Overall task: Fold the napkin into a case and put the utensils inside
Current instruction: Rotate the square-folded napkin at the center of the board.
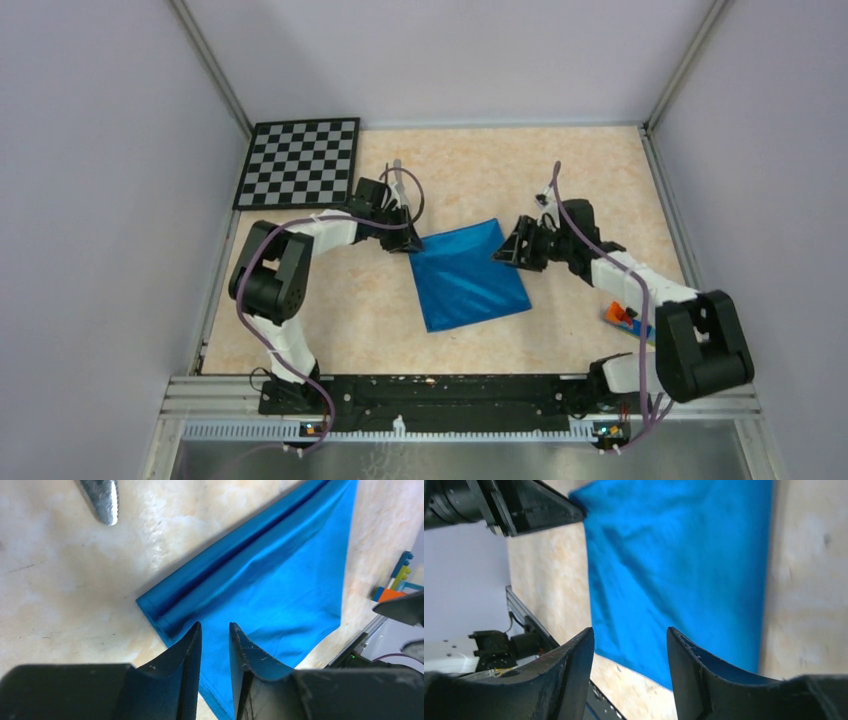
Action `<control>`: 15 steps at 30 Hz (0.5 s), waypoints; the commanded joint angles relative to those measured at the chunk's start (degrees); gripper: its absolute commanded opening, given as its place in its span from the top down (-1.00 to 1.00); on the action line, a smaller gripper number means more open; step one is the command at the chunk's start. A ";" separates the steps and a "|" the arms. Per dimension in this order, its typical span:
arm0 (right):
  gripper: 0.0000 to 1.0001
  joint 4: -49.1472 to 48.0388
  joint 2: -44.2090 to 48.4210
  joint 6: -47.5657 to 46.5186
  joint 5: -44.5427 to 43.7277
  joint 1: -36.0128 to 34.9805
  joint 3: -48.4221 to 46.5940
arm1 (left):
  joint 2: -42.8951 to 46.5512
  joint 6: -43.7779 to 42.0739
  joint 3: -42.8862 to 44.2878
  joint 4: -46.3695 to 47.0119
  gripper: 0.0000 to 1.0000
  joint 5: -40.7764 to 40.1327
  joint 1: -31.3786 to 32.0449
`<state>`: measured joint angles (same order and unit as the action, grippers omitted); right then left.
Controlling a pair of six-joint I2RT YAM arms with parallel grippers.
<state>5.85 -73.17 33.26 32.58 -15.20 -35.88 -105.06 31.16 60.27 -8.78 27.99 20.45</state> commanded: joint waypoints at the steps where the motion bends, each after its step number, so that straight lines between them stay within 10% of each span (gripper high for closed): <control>1: -0.01 -14.67 -10.53 4.46 7.33 0.25 -6.14 | 4.02 -1.80 4.47 -2.68 0.41 1.76 -0.15; 8: 0.24 -24.64 -25.72 9.45 9.46 0.26 -16.07 | -0.58 -2.15 4.78 -2.25 0.89 0.43 -1.32; 15: -0.18 -34.27 -36.54 13.35 12.20 0.22 -20.86 | -4.57 -3.23 4.51 -1.35 0.95 -0.73 -2.31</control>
<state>-20.27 -105.82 44.42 42.30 -15.20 -53.06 -107.98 29.74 63.86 -10.94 28.40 18.92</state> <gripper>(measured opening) 0.572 0.033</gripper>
